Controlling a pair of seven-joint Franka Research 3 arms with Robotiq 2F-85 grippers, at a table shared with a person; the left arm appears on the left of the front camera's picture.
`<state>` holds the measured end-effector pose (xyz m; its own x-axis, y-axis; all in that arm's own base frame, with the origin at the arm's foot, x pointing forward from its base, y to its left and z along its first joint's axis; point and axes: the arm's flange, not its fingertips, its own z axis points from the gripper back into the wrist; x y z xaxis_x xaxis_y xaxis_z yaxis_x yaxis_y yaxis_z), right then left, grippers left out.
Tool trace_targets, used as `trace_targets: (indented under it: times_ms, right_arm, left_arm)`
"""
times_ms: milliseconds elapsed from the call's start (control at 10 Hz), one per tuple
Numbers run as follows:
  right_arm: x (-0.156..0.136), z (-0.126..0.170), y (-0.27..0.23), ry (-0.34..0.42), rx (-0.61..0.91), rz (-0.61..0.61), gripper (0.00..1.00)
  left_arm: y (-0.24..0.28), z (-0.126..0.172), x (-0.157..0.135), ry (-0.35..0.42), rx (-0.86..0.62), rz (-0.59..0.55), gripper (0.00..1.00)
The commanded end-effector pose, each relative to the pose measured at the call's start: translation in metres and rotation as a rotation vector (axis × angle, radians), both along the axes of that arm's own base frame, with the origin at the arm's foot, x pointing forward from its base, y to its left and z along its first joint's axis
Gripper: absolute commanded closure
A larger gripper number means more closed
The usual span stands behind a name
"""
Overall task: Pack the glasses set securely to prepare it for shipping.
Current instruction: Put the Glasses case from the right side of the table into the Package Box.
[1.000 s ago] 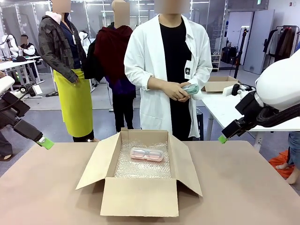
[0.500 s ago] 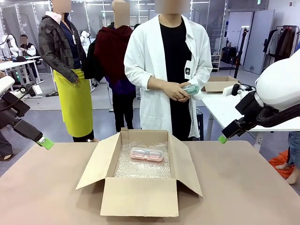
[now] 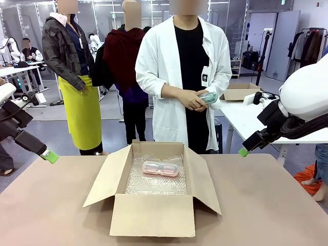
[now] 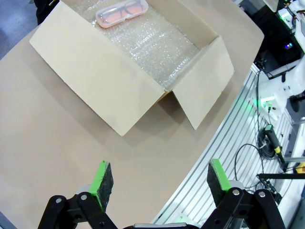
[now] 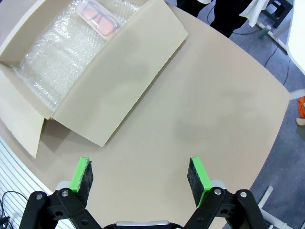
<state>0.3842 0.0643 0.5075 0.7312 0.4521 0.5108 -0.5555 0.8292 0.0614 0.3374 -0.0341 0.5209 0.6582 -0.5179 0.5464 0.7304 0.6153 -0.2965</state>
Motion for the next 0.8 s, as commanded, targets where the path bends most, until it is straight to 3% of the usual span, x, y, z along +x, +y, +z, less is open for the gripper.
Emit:
trace_targets:
  times_ms: [0, 700]
  right_arm:
    - [0.0018, 0.0024, 0.0021, 0.014, 0.002, -0.013, 0.00]
    - [0.0018, 0.0024, 0.0021, 0.014, 0.002, -0.013, 0.00]
  left_arm:
    - [0.0024, 0.0005, -0.0002, -0.005, -0.026, -0.024, 0.00]
    - [0.0024, 0.0005, -0.0002, -0.005, -0.026, -0.024, 0.00]
